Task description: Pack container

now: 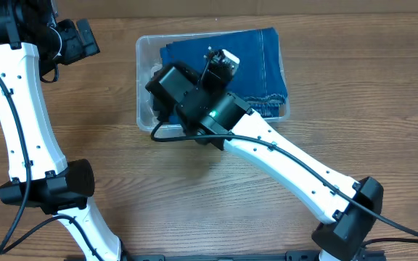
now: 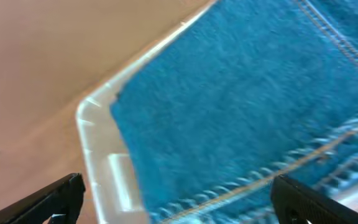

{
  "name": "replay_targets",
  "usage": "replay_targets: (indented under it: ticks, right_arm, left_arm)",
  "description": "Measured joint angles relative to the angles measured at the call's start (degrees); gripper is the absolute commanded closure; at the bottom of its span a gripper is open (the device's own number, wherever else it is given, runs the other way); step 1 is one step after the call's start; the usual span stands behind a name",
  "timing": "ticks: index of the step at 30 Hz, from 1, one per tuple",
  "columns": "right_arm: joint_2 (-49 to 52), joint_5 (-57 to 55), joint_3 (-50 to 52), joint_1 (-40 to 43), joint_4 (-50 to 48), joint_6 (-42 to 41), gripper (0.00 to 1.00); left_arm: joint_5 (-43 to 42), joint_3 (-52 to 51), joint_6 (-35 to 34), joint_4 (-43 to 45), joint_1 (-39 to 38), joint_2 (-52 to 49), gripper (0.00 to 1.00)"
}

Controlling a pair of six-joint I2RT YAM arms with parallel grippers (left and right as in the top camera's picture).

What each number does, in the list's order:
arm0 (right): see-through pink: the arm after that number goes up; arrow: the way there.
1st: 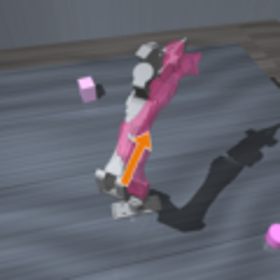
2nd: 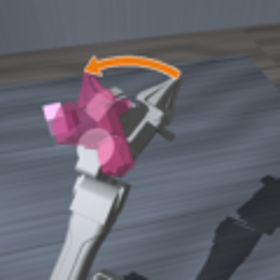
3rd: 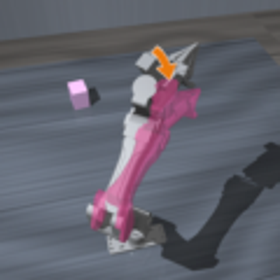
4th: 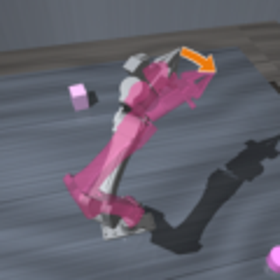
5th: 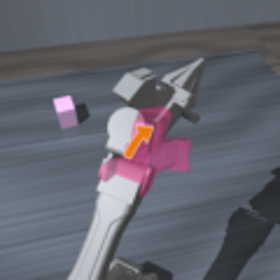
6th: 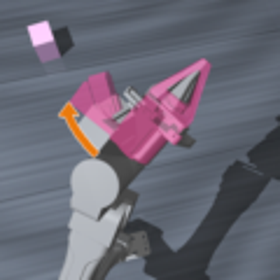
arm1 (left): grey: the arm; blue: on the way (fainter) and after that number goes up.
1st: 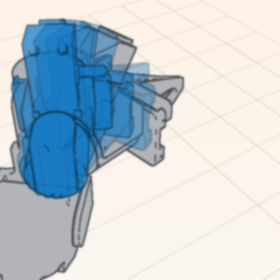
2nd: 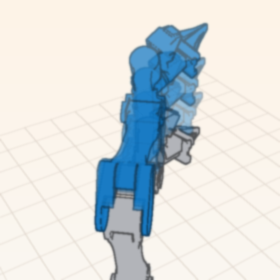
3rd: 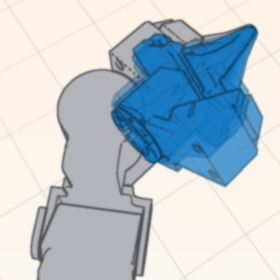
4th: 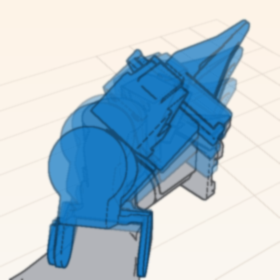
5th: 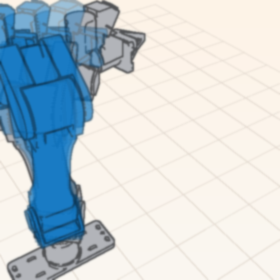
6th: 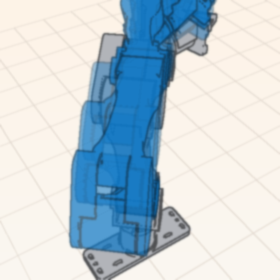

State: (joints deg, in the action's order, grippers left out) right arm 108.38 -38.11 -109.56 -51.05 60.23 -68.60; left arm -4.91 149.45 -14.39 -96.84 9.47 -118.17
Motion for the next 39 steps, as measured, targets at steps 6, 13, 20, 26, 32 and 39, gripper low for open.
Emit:
replay_targets:
  ticks: [6, 13, 20, 26, 32, 39]
  right_arm:
    - [0.00, 0.37, 0.00, 1.05, 3.72, 25.53, 0.61]
    - [-0.13, 14.95, 8.15, 13.62, -2.36, 31.74, 0.73]
    - [-0.33, 24.44, 26.88, 15.72, -23.43, 32.46, 0.68]
    - [-0.33, 26.08, 23.63, 16.15, -18.88, 33.03, 0.48]
    - [-1.03, 27.71, -3.15, 17.64, 5.49, 36.85, 0.00]
    - [-3.21, 25.92, -23.12, 18.05, 22.73, 38.69, 0.00]
  left_arm:
    - [-0.02, 0.00, -0.02, 0.00, 0.00, 0.00, 0.00]
    - [0.00, 0.00, 0.00, 0.02, 0.00, 0.00, 0.00]
    - [0.00, 0.00, 0.00, 0.00, 0.00, 0.00, 0.00]
    - [0.00, 0.00, 0.00, -0.04, 0.00, 0.00, 0.00]
    - [-0.02, 0.00, 0.00, -0.04, 0.00, 0.00, 0.00]
    - [-0.02, 0.00, 0.00, -0.02, 0.00, 0.00, 0.00]
